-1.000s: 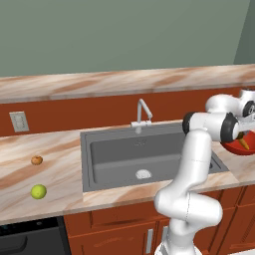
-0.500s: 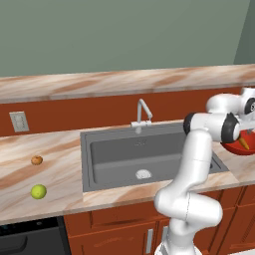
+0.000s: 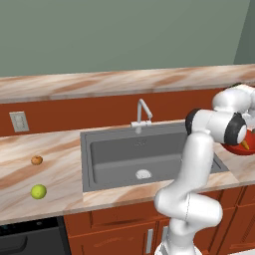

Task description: There is a mixed pile of frozen fruits and vegetables on the counter. Locate all the frozen vegetables and place the items in a bowl on the counter. Take all the frozen fruits and defrost them in a running sink.

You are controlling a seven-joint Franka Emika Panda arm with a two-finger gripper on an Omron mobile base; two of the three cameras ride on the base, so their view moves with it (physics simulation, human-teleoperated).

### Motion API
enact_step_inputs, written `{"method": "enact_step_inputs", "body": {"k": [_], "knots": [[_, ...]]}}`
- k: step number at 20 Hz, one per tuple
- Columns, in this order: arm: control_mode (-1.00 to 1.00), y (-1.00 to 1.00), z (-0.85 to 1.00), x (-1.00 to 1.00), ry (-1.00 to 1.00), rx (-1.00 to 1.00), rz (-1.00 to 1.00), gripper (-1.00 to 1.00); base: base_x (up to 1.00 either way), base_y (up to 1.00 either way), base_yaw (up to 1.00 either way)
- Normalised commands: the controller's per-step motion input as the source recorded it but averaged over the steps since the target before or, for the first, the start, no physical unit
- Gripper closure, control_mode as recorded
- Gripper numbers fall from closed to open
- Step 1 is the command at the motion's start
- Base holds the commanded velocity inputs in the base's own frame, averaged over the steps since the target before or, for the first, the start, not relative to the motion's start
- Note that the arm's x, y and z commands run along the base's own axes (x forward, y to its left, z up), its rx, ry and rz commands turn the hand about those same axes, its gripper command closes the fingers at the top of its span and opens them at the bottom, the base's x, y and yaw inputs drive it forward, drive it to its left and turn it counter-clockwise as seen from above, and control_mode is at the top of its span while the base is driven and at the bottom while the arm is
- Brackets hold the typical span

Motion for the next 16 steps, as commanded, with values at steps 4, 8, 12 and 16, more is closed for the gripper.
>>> {"method": "enact_step_inputs", "body": {"k": [4,8,12,16], "knots": [[-1.00,0.85,0.34,-0.40,-0.11,0.01,-0.09,-1.00,0.00,0.00,0.00],[-1.00,0.99,0.32,-0.22,0.00,-0.02,0.00,-1.00,0.00,0.00,0.00],[-1.00,1.00,0.28,-0.21,0.00,-0.03,-0.01,-1.00,0.00,0.00,0.00],[-1.00,0.98,0.29,-0.22,0.00,-0.01,0.00,-1.00,0.00,0.00,0.00]]}}
